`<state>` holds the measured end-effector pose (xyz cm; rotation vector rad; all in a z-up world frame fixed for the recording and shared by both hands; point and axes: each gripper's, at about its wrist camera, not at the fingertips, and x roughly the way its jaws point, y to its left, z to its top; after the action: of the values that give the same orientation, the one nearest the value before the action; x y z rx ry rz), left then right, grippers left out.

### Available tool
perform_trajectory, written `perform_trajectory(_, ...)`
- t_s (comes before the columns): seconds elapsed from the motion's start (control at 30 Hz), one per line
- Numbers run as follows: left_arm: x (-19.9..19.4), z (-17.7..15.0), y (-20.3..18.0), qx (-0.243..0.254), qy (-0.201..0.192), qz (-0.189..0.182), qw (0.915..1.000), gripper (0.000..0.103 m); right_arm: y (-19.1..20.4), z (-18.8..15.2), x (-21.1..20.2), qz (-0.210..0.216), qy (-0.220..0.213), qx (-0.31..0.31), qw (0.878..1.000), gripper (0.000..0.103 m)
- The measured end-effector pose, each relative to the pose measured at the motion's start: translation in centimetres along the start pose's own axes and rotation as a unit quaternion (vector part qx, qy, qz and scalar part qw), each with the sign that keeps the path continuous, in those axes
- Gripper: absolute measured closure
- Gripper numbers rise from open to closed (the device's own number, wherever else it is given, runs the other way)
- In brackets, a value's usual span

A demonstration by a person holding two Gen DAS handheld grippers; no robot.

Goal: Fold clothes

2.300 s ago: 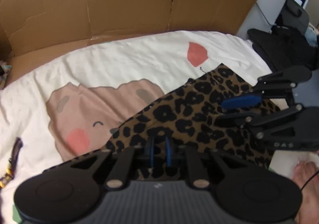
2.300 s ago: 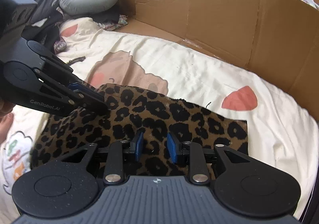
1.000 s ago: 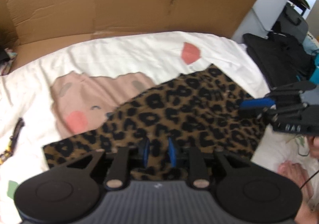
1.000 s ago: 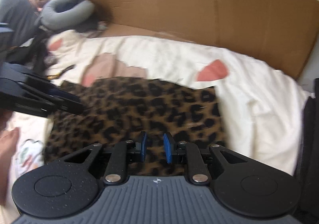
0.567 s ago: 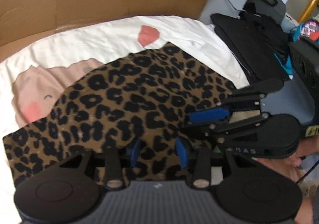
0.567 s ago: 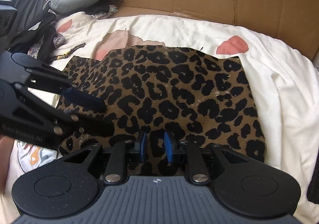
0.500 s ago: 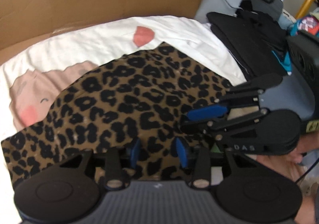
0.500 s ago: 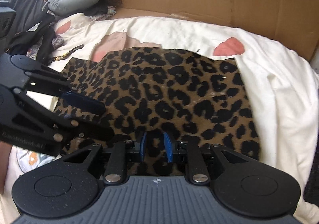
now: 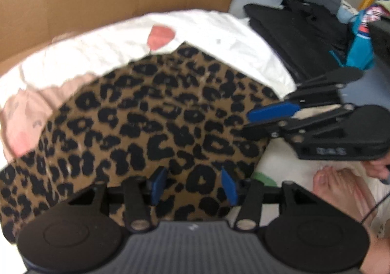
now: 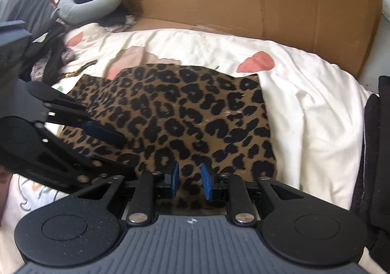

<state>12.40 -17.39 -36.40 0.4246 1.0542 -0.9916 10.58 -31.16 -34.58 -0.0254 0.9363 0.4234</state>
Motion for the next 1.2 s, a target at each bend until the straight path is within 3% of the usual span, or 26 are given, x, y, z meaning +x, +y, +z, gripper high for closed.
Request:
perform_trajectory(0.07,0.0,-0.3,-0.5,0.023,-0.005,0.009,0.9997,0.050,0.7,-0.3,0.1,0.006,0.004,-0.007,1.000,0.076)
perform_trajectory(0.33,-1.3,0.0,-1.1,0.024,-0.034,-0.006,0.9991,0.057,2.5,-1.1,0.2,0.011,0.004,-0.036,0.999,0.076)
perform_trajectory(0.47,0.2,-0.3,-1.0,0.021,0.010,-0.015,0.9996,0.074,1.4,-1.7,0.6,-0.014,0.016,-0.035,0.999,0.077)
perform_trajectory(0.87,-1.0,-2.1,0.7,0.040,0.035,-0.019,0.9984,0.073,-0.7,-2.2,-0.2,-0.069,0.015,-0.023,0.997,0.080)
perform_trajectory(0.97,-1.5,-2.7,1.4,0.046,0.047,-0.022,0.9976,0.074,-1.1,-2.0,-0.4,-0.099,0.011,-0.018,0.995,0.079)
perform_trajectory(1.2,-2.4,-4.0,4.0,0.034,0.081,-0.027,0.9957,0.080,-2.0,-2.1,0.2,-0.107,0.019,-0.012,0.994,0.079)
